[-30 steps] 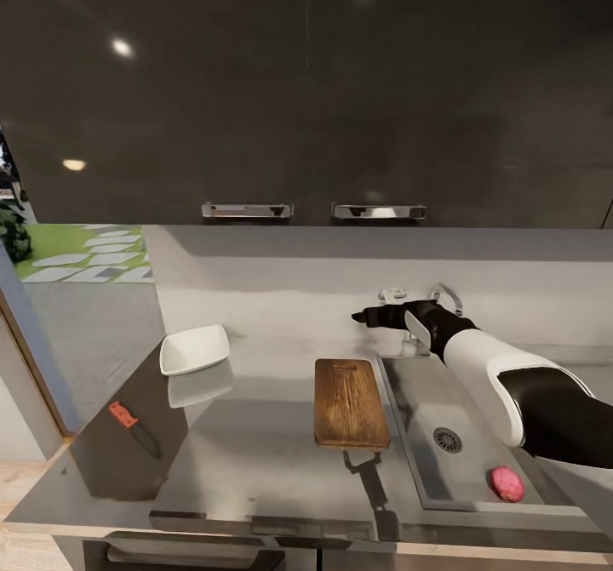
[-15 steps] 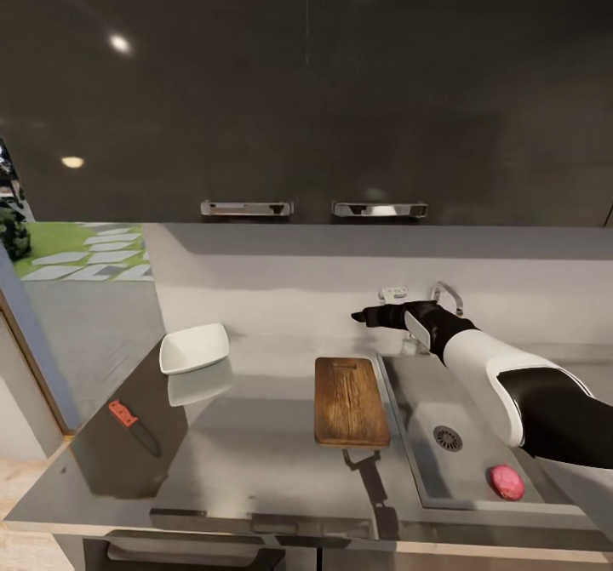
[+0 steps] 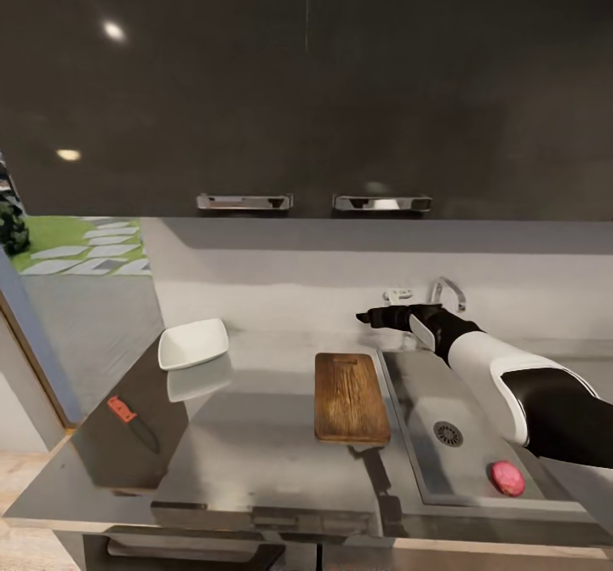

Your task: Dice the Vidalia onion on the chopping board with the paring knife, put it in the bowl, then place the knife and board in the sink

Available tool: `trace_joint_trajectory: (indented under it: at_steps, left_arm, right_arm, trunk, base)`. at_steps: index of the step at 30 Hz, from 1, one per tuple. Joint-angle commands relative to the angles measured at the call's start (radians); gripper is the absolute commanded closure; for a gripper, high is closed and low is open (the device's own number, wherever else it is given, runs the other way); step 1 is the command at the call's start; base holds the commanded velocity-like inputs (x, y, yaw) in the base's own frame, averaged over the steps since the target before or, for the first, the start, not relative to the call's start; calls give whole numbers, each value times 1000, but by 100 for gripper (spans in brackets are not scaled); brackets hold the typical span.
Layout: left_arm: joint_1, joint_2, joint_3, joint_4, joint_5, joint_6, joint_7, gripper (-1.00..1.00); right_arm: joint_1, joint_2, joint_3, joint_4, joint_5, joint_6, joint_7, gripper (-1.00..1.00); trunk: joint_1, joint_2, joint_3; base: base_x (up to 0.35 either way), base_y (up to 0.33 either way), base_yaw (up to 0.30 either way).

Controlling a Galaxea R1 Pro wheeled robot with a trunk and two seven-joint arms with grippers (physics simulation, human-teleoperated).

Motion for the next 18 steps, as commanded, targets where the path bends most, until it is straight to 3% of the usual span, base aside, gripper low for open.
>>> trace_joint_trajectory:
  at_steps: [1,7,18]
  left_arm:
    - [0,0,-3,3,5,-1,0,-100]
    - [0,-8,1,54,4,-4,0,-100]
    - [0,-15,2,64,4,-5,-1,-100]
  right_arm:
    - [-1,-1,8,-2,-6,6,3,-100]
    - [-1,0,8,-2,-7,5,3,-100]
    - [0,0,8,0,-7,5,3,-100]
  trunk:
    - [1,-2,-4]
    - [1,-2,-13]
    - [1,-2,-31]
  base:
    - [55,0,0]
    - [92,0,0]
    - [159,0,0]
